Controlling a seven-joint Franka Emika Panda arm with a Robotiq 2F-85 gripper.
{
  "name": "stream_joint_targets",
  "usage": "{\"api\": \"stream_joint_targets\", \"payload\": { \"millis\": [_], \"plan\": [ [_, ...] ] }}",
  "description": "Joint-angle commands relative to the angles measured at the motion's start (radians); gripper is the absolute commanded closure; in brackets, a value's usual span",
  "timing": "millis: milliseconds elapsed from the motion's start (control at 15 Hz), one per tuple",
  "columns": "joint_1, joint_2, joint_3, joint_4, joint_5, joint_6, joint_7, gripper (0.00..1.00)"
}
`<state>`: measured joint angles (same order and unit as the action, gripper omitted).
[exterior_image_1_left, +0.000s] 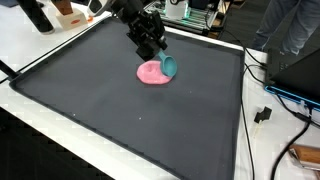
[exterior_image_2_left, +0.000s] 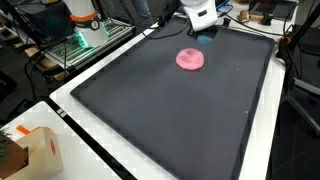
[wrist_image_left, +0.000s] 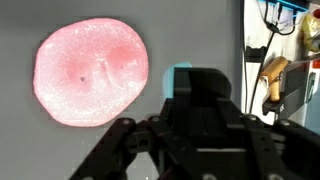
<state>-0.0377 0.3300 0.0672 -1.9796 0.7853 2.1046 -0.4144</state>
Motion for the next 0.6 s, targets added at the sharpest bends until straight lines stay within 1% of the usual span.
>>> {"api": "stream_joint_targets", "payload": {
  "millis": [0, 200, 533],
  "plan": [
    [0.042, -0.076, -0.015, -0.049, -0.12, 0.034, 0.151, 0.75],
    [0.07, -0.112, -0.011, -0.053, -0.249, 0.038, 0.299, 0.75],
    [0.132, -0.16, -0.006, -0.039, -0.507, 0.026, 0.575, 0.75]
  ]
}}
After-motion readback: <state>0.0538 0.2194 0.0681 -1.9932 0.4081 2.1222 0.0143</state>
